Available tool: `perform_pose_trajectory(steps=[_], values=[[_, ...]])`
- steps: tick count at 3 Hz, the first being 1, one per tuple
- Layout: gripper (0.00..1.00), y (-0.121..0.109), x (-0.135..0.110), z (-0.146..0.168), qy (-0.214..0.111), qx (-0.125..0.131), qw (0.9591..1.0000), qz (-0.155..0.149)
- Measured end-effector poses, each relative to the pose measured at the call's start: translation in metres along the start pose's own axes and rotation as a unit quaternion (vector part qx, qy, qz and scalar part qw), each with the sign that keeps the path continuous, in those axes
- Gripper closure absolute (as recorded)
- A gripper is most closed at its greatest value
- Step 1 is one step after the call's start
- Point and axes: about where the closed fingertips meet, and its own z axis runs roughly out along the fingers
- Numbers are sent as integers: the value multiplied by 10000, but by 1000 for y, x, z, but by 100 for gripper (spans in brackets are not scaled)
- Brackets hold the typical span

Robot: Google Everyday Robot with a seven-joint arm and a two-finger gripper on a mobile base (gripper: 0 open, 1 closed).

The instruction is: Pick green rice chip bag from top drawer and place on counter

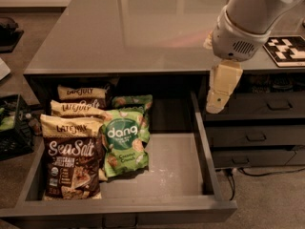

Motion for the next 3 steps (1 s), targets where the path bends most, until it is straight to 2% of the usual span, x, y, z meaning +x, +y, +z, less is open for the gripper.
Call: perform_pose_trajectory(steps=[1,2,3], values=[[0,13,-14,20,-74,76,9996,-244],[0,45,-43,62,-219,137,9978,-615],[0,45,-43,62,-219,140,9978,-615]])
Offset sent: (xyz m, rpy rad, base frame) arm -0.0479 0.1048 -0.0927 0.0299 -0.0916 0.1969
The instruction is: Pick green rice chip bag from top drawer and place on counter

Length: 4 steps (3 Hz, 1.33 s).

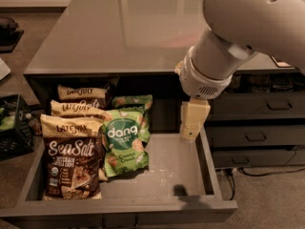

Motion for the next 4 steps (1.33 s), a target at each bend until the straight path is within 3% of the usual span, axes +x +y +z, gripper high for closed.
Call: perform_pose_trajectory(steps=[1,2,3,4], values=[[0,0,-10,17,-10,153,9995,-261],[0,-14,-25,61,7,257,9979,-602],[0,22,-23,73,59,148,9957,-910],[0,21,-23,73,58,149,9957,-911]])
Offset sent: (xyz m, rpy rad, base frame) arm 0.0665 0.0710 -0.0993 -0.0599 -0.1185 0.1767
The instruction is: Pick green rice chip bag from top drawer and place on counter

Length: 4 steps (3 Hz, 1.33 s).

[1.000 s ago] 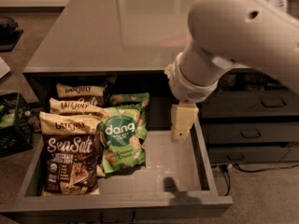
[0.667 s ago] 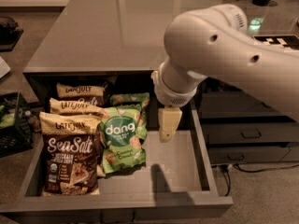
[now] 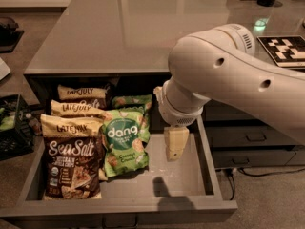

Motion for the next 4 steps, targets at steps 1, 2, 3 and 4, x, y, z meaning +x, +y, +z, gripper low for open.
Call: perform_pose_trajectory(steps=[1,2,3,4], values=[[0,0,-1,17,-209,61,9997,57],[0,2,2,35,-161,196,9997,73],[0,-32,28,71,112,191,9991,366],[0,-57,46,110,337,122,9987,369]])
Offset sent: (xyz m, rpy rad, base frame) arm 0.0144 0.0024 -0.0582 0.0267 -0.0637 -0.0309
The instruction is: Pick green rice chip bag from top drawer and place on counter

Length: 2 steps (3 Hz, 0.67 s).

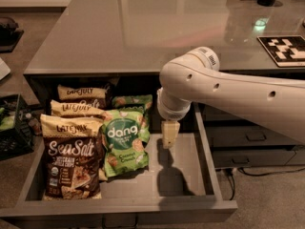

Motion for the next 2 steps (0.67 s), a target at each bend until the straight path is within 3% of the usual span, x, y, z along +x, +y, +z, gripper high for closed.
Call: perform_pose_trajectory(steps=[1,2], values=[[0,0,0,0,0,0,10000,0],[0,-15,-2,13,-174,-46,9998,-102]])
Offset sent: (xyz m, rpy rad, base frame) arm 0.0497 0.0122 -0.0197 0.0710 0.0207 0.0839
